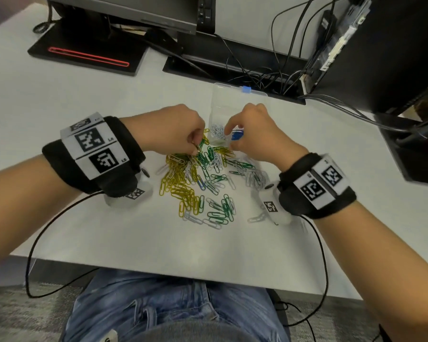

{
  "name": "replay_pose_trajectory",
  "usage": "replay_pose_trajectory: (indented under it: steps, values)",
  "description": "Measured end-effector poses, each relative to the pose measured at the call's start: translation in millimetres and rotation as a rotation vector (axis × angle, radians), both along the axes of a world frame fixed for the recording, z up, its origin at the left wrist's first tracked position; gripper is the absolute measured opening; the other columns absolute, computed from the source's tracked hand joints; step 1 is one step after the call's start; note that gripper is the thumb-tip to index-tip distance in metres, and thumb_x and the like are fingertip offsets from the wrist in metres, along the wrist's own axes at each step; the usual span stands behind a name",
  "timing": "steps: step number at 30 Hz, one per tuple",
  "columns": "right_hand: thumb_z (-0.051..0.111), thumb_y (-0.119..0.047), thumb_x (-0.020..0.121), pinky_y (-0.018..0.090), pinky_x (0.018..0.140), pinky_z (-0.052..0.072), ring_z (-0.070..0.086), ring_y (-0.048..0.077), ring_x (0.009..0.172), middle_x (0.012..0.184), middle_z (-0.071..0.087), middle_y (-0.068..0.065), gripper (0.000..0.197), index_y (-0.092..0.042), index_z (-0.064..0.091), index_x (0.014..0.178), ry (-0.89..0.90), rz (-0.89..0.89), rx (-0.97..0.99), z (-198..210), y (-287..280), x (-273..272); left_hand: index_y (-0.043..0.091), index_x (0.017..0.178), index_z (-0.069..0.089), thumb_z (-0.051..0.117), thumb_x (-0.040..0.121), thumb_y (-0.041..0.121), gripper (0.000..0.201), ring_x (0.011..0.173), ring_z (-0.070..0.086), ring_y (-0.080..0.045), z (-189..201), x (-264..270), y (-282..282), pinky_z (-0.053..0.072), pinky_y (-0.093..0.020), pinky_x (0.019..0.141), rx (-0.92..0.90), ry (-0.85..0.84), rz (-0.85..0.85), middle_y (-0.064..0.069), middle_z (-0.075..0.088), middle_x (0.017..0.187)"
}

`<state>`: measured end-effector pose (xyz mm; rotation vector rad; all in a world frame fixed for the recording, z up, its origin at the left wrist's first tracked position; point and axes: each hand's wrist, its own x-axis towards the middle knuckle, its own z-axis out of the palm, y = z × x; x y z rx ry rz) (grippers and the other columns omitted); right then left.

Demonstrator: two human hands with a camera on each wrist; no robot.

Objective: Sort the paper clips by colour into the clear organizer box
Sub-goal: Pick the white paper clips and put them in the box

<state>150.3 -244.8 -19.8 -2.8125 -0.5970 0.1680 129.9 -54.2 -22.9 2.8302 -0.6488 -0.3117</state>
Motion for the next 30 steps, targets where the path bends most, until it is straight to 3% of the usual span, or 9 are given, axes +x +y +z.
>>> replay_pose_trajectory:
  steps: [7, 11, 14, 17, 20, 25, 30]
  values:
    - [0.06, -0.009, 0.084, 0.035, 0.086, 0.041, 0.037, 0.029, 0.113, 0.107, 0.051, 0.008, 0.028, -0.021, 0.07, 0.107, 0.054, 0.017, -0.136, -8.6, 14.1, 10.2, 0.011, 0.114, 0.057, 0.068, 0.085, 0.027, 0.034, 0.08, 0.057, -0.017, 7.3, 31.0, -4.9, 0.037, -0.026, 0.065, -0.192, 0.021, 0.216, 0.0, 0.064, 0.09]
    - [0.062, -0.006, 0.085, 0.036, 0.087, 0.043, 0.038, 0.028, 0.112, 0.107, 0.056, 0.009, 0.023, -0.019, 0.073, 0.1, 0.044, 0.008, -0.107, -10.6, 14.2, 11.9, 0.007, 0.129, 0.045, 0.063, 0.09, 0.024, 0.047, 0.063, 0.061, -0.006, 1.7, 50.4, -13.9, 0.042, -0.022, 0.056, -0.32, 0.171, 0.333, 0.0, 0.069, 0.08]
    - [0.066, -0.006, 0.083, 0.033, 0.084, 0.042, 0.039, 0.027, 0.112, 0.105, 0.058, 0.009, 0.017, -0.018, 0.073, 0.093, 0.064, -0.005, -0.076, -11.2, 13.3, 15.1, 0.003, 0.135, 0.038, 0.063, 0.09, 0.021, 0.055, 0.058, 0.063, -0.009, -4.1, 59.5, -21.6, 0.045, -0.021, 0.056, -0.358, 0.269, 0.364, -0.005, 0.072, 0.08]
    - [0.066, -0.005, 0.082, 0.03, 0.079, 0.038, 0.039, 0.026, 0.11, 0.105, 0.058, 0.009, 0.016, -0.017, 0.073, 0.09, 0.091, -0.001, -0.066, -13.3, 12.6, 17.3, 0.001, 0.139, 0.03, 0.063, 0.09, 0.015, 0.061, 0.048, 0.059, -0.008, -7.7, 63.7, -27.5, 0.045, -0.022, 0.054, -0.382, 0.331, 0.379, -0.01, 0.073, 0.081]
    - [0.066, -0.005, 0.082, 0.029, 0.076, 0.034, 0.038, 0.025, 0.108, 0.104, 0.055, 0.009, 0.015, -0.02, 0.068, 0.082, 0.111, 0.006, -0.067, -13.5, 12.2, 19.0, 0.001, 0.142, 0.025, 0.062, 0.09, 0.009, 0.064, 0.046, 0.057, -0.011, -10.6, 64.4, -31.0, 0.045, -0.017, 0.044, -0.402, 0.369, 0.398, -0.011, 0.07, 0.076]
    - [0.069, -0.006, 0.079, 0.028, 0.078, 0.041, 0.048, 0.024, 0.101, 0.087, 0.059, 0.004, 0.03, -0.024, 0.056, 0.06, 0.214, -0.021, -0.024, -10.3, 10.3, 25.2, 0.002, 0.141, 0.025, 0.06, 0.09, 0.005, 0.062, 0.048, 0.054, -0.015, -12.5, 64.6, -32.1, 0.041, -0.015, 0.036, -0.449, 0.386, 0.432, -0.009, 0.065, 0.067]
    - [0.064, -0.003, 0.082, 0.02, 0.065, 0.04, 0.053, 0.011, 0.078, 0.081, 0.064, 0.003, 0.015, -0.013, 0.066, 0.071, 0.224, -0.061, 0.092, -1.3, 3.3, 26.3, 0.003, 0.14, 0.027, 0.06, 0.09, 0.006, 0.06, 0.04, 0.053, -0.009, -15.7, 64.9, -32.8, 0.042, -0.016, 0.038, -0.44, 0.376, 0.427, -0.007, 0.066, 0.066]
